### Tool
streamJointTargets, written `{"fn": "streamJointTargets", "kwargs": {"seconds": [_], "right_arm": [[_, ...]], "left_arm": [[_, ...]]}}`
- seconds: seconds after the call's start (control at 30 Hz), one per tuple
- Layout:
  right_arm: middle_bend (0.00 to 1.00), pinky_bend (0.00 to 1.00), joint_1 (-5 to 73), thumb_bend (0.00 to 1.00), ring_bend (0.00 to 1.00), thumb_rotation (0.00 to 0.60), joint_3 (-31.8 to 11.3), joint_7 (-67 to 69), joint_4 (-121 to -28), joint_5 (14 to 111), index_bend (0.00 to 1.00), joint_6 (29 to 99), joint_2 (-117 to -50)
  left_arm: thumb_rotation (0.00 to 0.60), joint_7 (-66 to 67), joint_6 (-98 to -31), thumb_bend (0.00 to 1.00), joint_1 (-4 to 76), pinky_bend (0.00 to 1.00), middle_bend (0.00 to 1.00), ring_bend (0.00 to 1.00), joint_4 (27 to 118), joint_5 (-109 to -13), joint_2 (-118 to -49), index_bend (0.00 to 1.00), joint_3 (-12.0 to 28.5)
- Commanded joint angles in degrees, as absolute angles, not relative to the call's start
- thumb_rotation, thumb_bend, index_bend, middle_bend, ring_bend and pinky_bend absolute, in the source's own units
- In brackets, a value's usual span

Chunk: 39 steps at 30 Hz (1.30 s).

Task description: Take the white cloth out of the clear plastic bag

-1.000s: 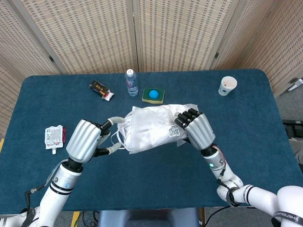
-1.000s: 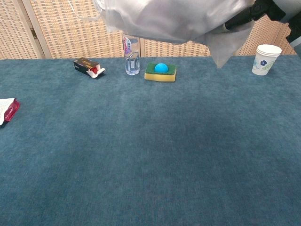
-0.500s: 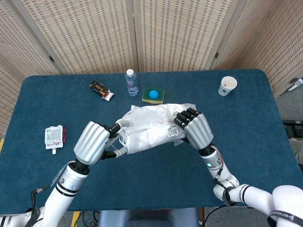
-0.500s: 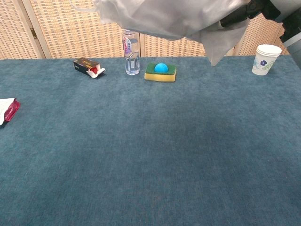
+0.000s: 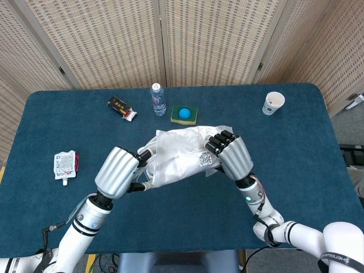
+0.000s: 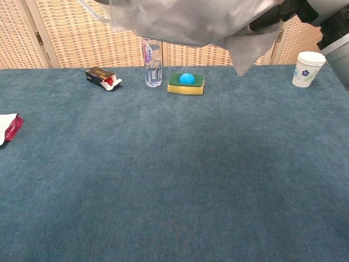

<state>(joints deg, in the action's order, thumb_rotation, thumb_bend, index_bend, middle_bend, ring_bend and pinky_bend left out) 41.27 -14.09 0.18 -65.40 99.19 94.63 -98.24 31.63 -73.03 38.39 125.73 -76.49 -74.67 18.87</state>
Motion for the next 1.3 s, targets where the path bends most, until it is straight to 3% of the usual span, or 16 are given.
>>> {"fn": "streamJointTargets", "kwargs": {"seconds": [0.03, 0.47, 0.77, 0.93, 1.07, 1.3], "right_arm": [[0.74, 0.72, 41.2, 0.29, 0.70, 0.600, -14.1, 0.3, -65.4, 99.2, 0.66, 94.7, -98.1], [0.74, 0.72, 41.6, 0.29, 0.70, 0.600, -14.1, 0.3, -65.9, 99.4, 0.66, 95.0, -98.2], [0.74, 0.72, 41.8, 0.29, 0.70, 0.600, -14.0, 0.3, -66.5, 99.7, 0.66, 95.1, -98.1], [0.74, 0.72, 41.7, 0.29, 0.70, 0.600, -13.8, 0.2, -66.5, 99.6, 0.66, 95.0, -98.1], [0.74, 0.72, 41.8, 0.29, 0.70, 0.600, -13.7, 0.3, -66.5, 99.6, 0.66, 94.9, -98.2], [0.74, 0.72, 41.7, 0.29, 0.70, 0.600, -13.6, 0.3, -66.4, 99.4, 0.66, 94.6, -98.2]], "left_arm": [[0.600, 32.1, -73.2, 0.16, 38.4, 1.00, 1.00, 0.93, 125.4, -76.2, -74.4, 0.32, 18.5], [0.600, 33.6, -72.8, 0.16, 39.4, 1.00, 1.00, 0.93, 125.1, -77.7, -73.5, 0.33, 17.4], [0.600, 33.2, -73.3, 0.17, 40.3, 1.00, 1.00, 0.93, 124.1, -79.1, -74.6, 0.50, 17.5], [0.600, 32.5, -73.8, 0.36, 40.2, 1.00, 1.00, 0.93, 123.9, -80.2, -74.8, 0.53, 17.2], [0.600, 32.2, -74.2, 0.58, 40.2, 1.00, 1.00, 0.93, 123.7, -80.8, -75.1, 0.55, 16.9], [0.600, 32.1, -74.9, 0.60, 39.9, 1.00, 1.00, 0.93, 123.0, -81.9, -75.7, 0.61, 16.3]]}}
